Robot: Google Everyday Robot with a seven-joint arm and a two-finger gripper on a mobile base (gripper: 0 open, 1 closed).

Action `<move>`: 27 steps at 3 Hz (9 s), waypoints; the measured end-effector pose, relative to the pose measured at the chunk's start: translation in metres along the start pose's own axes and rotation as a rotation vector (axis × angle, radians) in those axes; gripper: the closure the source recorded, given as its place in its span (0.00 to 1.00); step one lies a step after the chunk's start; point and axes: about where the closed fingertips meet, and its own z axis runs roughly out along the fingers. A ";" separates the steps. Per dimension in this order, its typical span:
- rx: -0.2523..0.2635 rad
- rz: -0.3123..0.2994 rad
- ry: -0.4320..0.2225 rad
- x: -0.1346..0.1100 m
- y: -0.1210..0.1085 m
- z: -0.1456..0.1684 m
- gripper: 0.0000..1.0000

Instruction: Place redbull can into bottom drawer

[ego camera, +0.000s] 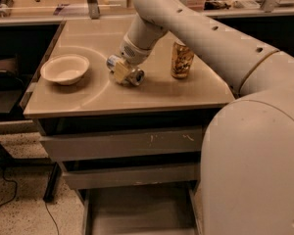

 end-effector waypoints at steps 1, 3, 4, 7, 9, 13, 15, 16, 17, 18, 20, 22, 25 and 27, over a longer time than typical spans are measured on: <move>0.000 0.000 0.000 0.000 0.000 0.000 0.84; 0.016 0.002 0.000 0.010 0.019 -0.026 1.00; 0.038 0.028 0.000 0.037 0.057 -0.057 1.00; 0.028 0.099 0.052 0.088 0.132 -0.082 1.00; -0.046 0.335 0.096 0.167 0.216 -0.055 1.00; -0.198 0.559 0.110 0.274 0.226 0.056 1.00; -0.251 0.652 0.110 0.323 0.218 0.114 1.00; -0.252 0.676 0.108 0.330 0.210 0.137 1.00; -0.244 0.744 0.079 0.349 0.187 0.177 1.00; -0.249 0.832 0.052 0.371 0.165 0.217 1.00; -0.246 0.884 0.030 0.385 0.153 0.234 1.00; -0.265 0.938 -0.049 0.397 0.137 0.270 1.00; -0.361 1.024 -0.105 0.412 0.139 0.361 1.00; -0.436 1.103 -0.136 0.417 0.132 0.450 1.00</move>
Offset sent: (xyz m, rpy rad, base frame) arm -0.0449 -0.0155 0.0536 0.0059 -0.0547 0.0315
